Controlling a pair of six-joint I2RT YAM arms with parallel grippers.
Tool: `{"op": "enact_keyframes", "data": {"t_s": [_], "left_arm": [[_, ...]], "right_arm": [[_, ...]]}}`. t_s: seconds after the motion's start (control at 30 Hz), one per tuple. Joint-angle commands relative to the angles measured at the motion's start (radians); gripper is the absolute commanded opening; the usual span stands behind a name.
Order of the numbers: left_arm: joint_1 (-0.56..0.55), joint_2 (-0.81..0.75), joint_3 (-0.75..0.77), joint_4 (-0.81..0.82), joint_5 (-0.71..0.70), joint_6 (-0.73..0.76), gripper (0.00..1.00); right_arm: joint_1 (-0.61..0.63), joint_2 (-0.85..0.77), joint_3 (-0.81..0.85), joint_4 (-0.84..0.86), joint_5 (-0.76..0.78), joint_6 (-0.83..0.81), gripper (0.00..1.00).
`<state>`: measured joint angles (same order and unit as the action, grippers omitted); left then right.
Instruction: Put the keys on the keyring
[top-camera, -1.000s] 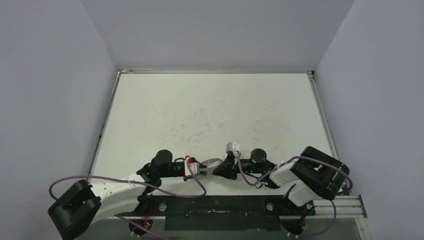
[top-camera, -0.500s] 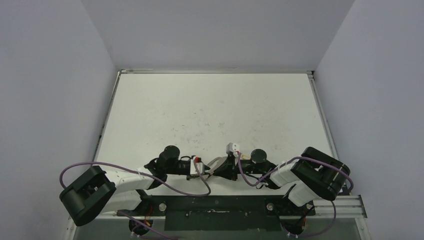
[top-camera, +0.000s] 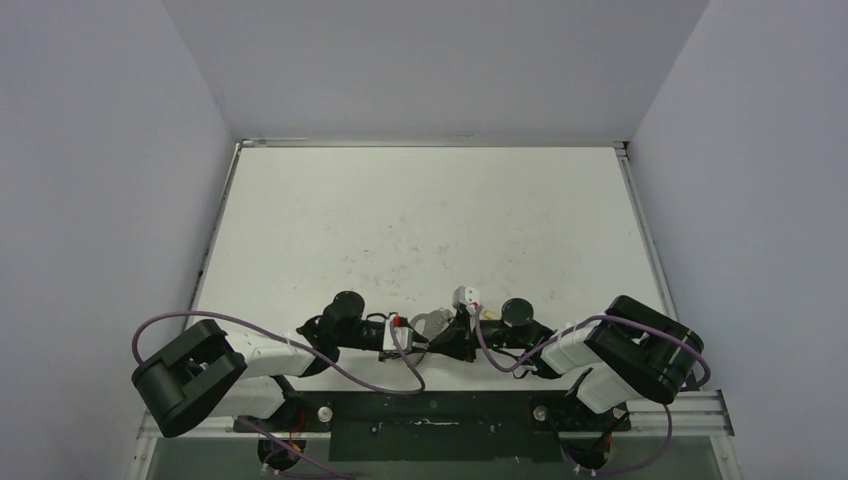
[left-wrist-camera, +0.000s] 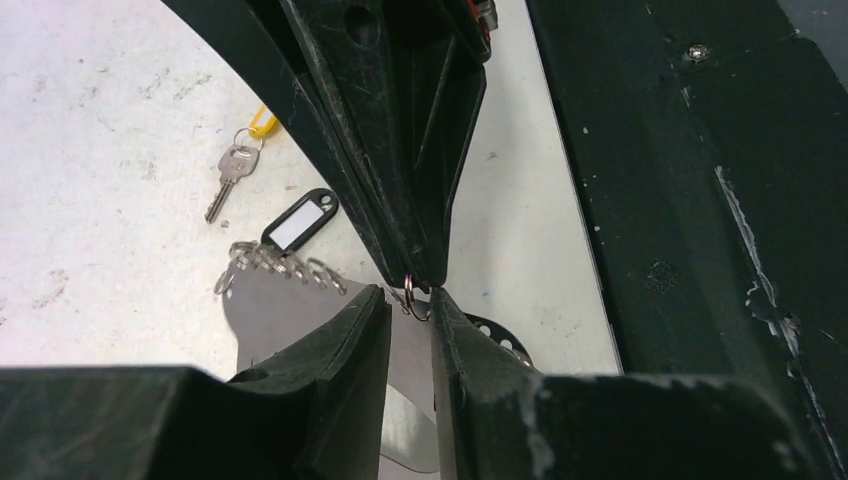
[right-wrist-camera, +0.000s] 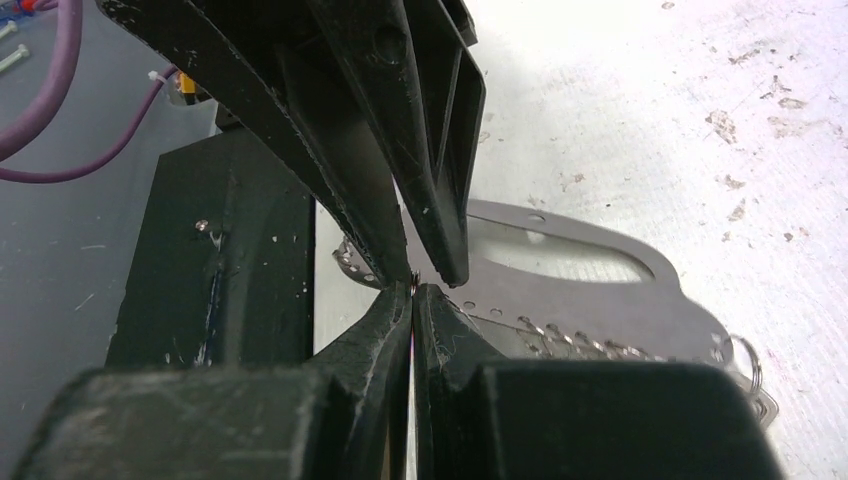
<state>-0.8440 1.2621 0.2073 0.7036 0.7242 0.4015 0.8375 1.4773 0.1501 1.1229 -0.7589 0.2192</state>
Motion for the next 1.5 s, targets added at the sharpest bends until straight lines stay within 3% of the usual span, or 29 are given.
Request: {"op": "enact_keyframes", "data": {"t_s": [0.0,0.2,0.43,0.5,0.67,0.8,0.97,1.2,1.47], "left_arm": [[-0.016,0.032,0.037,0.06,0.035,-0.024,0.19],[-0.017,0.045,0.058,-0.001,0.023,0.007,0.0],[-0.017,-0.005,0.07,-0.107,-0.054,0.018,0.0],[-0.017,-0.018,0.068,-0.112,-0.077,0.002,0.0],[-0.017,-0.029,0.064,-0.122,-0.113,-0.03,0.0],[-0.018,-0.049,0.055,-0.13,-0.135,-0.043,0.0],[-0.02,-0.105,0.034,-0.134,-0.169,-0.039,0.0],[-0.029,-0.199,0.012,-0.188,-0.185,0.023,0.0],[-0.04,-0.217,0.063,-0.312,-0.214,0.014,0.0]], "right_arm": [[0.0,-0.033,0.01,0.098,0.004,-0.012,0.0],[-0.001,-0.049,0.006,0.093,0.005,-0.012,0.0],[-0.001,-0.113,0.027,-0.039,0.024,-0.064,0.0],[-0.002,-0.15,0.031,-0.098,0.045,-0.091,0.07],[-0.002,-0.299,0.029,-0.263,0.153,-0.163,0.41],[-0.002,-0.44,0.025,-0.423,0.216,-0.242,0.52],[0.0,-0.506,0.018,-0.495,0.232,-0.286,0.52],[0.03,-0.42,0.063,-0.5,0.147,-0.346,0.46],[0.188,-0.347,0.218,-0.735,0.309,-0.525,0.37]]}}
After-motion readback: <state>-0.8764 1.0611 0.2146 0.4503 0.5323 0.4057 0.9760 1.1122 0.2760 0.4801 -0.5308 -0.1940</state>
